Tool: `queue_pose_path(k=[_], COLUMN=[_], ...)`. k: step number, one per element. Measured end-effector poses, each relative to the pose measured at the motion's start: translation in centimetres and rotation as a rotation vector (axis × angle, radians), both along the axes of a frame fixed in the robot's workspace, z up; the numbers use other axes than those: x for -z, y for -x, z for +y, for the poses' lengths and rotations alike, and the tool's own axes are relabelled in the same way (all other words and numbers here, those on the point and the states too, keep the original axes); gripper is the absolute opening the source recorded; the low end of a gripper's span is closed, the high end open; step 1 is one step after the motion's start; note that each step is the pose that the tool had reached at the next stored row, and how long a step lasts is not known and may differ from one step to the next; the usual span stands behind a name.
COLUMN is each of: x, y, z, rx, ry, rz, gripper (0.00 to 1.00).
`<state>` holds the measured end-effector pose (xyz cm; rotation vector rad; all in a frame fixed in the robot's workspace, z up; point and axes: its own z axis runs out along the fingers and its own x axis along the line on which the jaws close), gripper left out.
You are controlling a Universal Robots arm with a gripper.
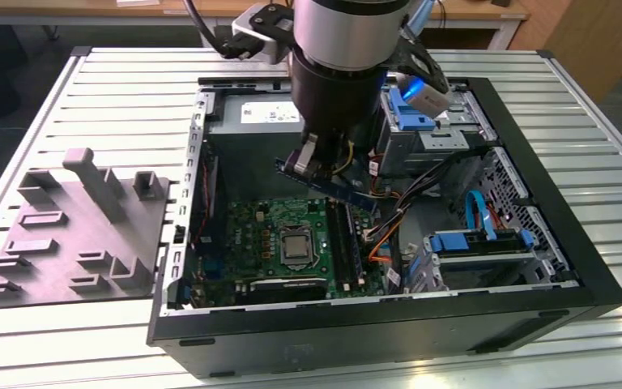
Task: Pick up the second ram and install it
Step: 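Insert the second ram into the second slot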
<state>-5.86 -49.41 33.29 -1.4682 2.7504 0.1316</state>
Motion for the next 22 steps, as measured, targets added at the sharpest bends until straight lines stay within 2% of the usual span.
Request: queue_pose_path(k=[22], x=[0.22], y=[0.00], z=[0.00], rx=[0.401], ry=[0.0000], rz=[0.0001], gripper=[0.12])
